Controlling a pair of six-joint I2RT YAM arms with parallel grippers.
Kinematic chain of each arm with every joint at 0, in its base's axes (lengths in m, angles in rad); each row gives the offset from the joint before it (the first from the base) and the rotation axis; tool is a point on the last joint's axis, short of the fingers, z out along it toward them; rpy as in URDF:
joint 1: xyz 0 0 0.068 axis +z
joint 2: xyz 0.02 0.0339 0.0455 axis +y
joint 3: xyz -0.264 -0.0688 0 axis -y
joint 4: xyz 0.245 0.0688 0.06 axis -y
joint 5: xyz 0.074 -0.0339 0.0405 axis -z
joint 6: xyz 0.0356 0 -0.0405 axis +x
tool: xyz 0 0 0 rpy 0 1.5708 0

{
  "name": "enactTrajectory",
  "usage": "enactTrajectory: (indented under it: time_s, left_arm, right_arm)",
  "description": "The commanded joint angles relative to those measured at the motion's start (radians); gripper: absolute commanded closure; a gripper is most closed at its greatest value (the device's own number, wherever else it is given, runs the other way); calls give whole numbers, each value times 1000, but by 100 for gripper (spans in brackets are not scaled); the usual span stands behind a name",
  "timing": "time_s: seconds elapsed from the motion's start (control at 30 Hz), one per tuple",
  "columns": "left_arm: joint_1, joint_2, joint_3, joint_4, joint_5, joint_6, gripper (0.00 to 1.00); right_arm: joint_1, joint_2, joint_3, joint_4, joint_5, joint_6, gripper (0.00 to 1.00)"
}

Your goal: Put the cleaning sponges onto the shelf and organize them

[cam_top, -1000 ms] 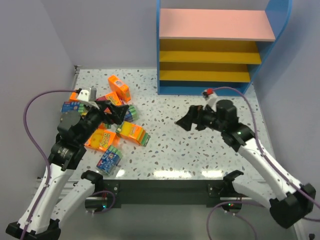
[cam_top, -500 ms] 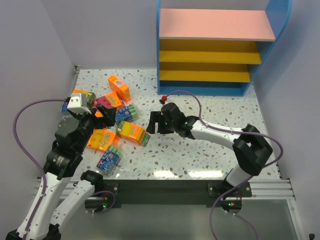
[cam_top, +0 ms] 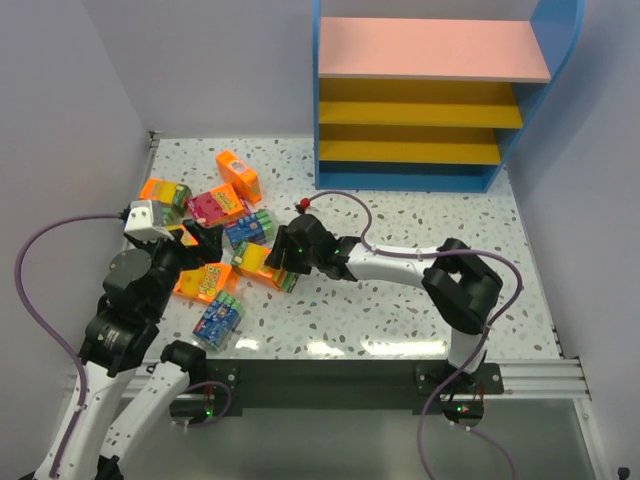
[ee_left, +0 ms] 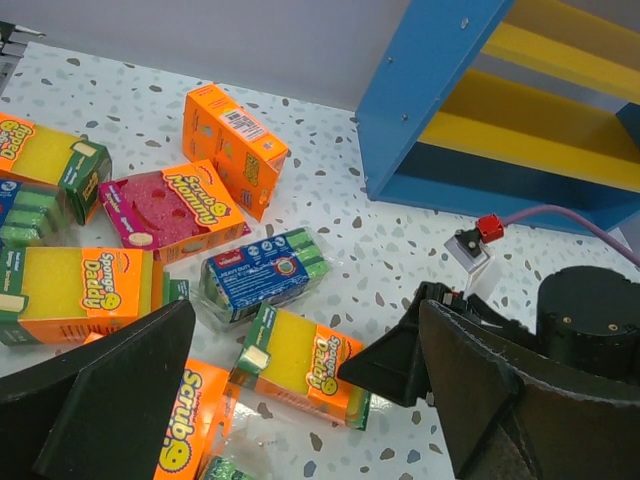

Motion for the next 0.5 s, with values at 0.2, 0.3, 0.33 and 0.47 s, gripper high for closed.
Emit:
enactTrajectory:
  time_s: [0.2,0.3,0.33,0.47]
  left_arm:
    - [0,-50,-2,-61,-46,7,0]
    - [0,-65,-9,-64,-47,5,0]
    - [0,-69,-14,-64,-47,4,0]
    - [0,-67,-19,-64,-44,1,0]
  right_arm:
    - [24,86,104,-92,89,113,42]
    - [24,83,76,-79,95,130,42]
    - [24,83,70,-66,104,136,45]
    - [19,124,95,-88,118,145,59]
